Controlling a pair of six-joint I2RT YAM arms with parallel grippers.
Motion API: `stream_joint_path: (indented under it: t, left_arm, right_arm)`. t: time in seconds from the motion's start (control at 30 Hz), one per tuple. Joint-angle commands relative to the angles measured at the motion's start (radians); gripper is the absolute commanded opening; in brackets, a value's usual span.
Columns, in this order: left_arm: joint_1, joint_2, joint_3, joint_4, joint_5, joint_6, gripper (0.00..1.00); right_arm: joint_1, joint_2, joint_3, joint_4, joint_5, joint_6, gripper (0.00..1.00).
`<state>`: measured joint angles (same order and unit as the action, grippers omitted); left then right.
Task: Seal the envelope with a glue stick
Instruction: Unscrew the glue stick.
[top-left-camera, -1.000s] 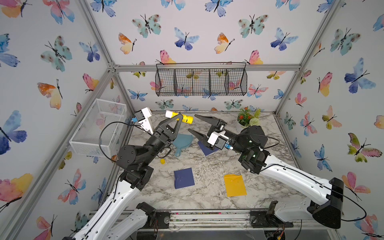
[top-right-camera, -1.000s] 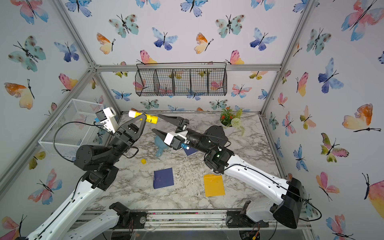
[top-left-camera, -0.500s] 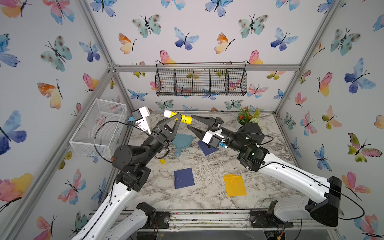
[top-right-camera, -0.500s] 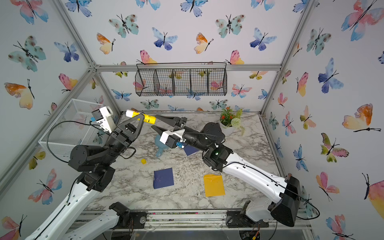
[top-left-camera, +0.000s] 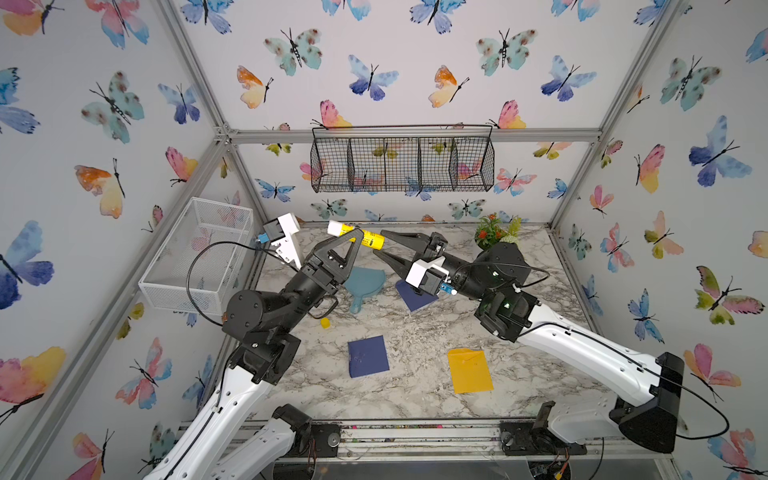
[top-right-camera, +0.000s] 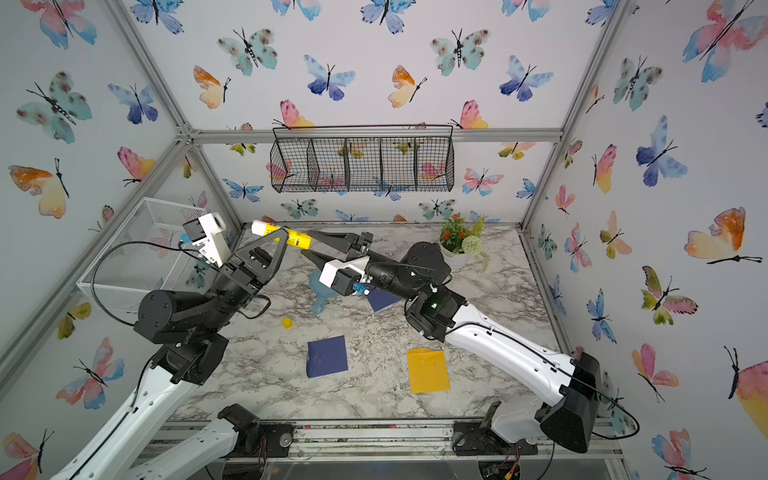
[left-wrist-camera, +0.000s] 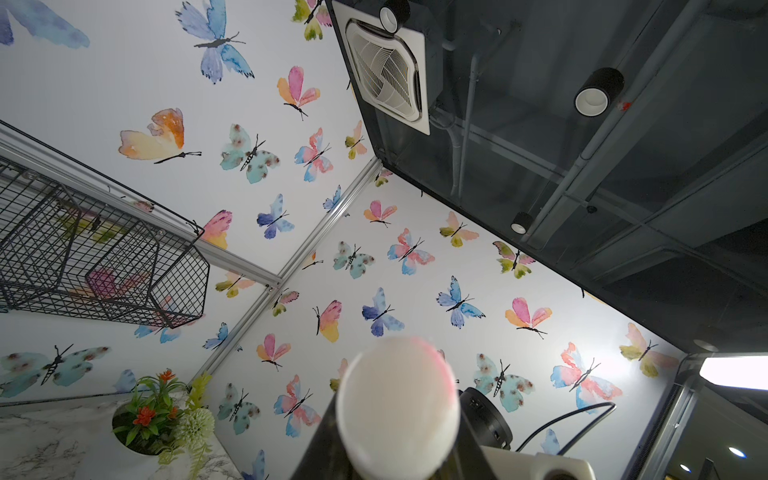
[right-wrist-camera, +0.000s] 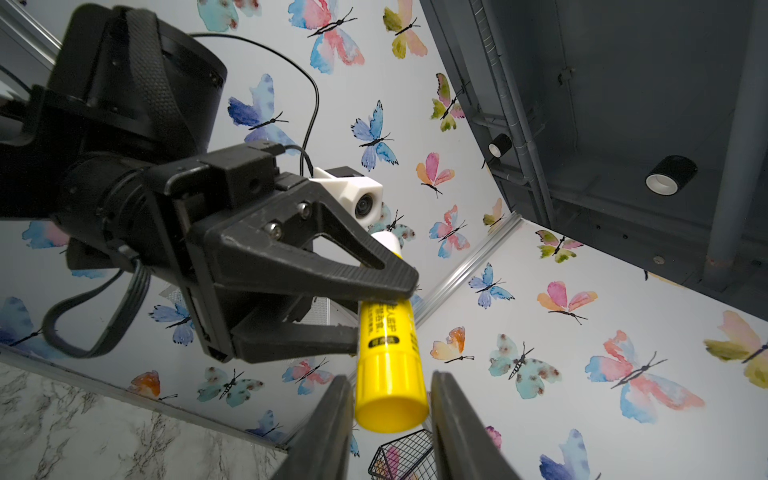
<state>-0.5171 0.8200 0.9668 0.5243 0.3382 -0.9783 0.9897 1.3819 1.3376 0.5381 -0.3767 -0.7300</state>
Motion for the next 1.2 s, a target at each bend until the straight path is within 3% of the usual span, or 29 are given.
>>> stream_joint_path:
  t: [0.0, 0.07, 0.17, 0.23, 0.27, 0.47, 0.63, 0.87, 0.97, 1.03, 1.17]
  left_arm:
    - [0.002, -0.018, 0.015, 0.023, 0.017, 0.000, 0.00]
    - [0.001, -0.018, 0.014, 0.022, 0.018, -0.002, 0.00]
    - [0.000, -0.017, 0.018, 0.016, 0.022, -0.001, 0.00]
    - [0.002, -0.016, 0.021, 0.016, 0.027, 0.000, 0.00]
    - [0.002, -0.015, 0.023, 0.014, 0.031, -0.002, 0.00]
    - [0.001, -0.007, 0.033, 0.014, 0.045, -0.001, 0.00]
    - [0.002, -0.005, 0.043, 0.016, 0.058, 0.080, 0.00]
    - [0.001, 0.003, 0.078, 0.034, 0.155, 0.347, 0.00]
    - [0.001, 0.023, 0.106, 0.090, 0.308, 0.467, 0.00]
    - [0.001, 0.043, 0.113, 0.193, 0.476, 0.513, 0.00]
    - [0.001, 0.092, 0.163, 0.381, 0.689, 0.488, 0.00]
  right_arm:
    - [0.000, 0.005, 0.032, -0.013, -0.026, 0.005, 0.23]
    - [-0.001, 0.005, 0.031, -0.008, -0.029, 0.014, 0.30]
    - [0.000, 0.009, 0.033, -0.013, -0.037, 0.021, 0.23]
    - [0.000, 0.012, 0.035, -0.016, -0.036, 0.029, 0.34]
    - [0.000, 0.014, 0.035, -0.014, -0.034, 0.033, 0.34]
    - [0.000, 0.010, 0.037, -0.006, -0.026, 0.069, 0.20]
    - [0.000, -0.006, 0.029, -0.006, -0.018, 0.200, 0.17]
    - [-0.001, -0.027, -0.028, 0.100, -0.134, 0.787, 0.13]
    - [-0.001, -0.016, -0.093, 0.279, -0.244, 1.077, 0.13]
    - [0.000, 0.007, -0.143, 0.478, -0.321, 1.287, 0.13]
    - [-0.001, 0.081, -0.169, 0.862, -0.513, 1.605, 0.11]
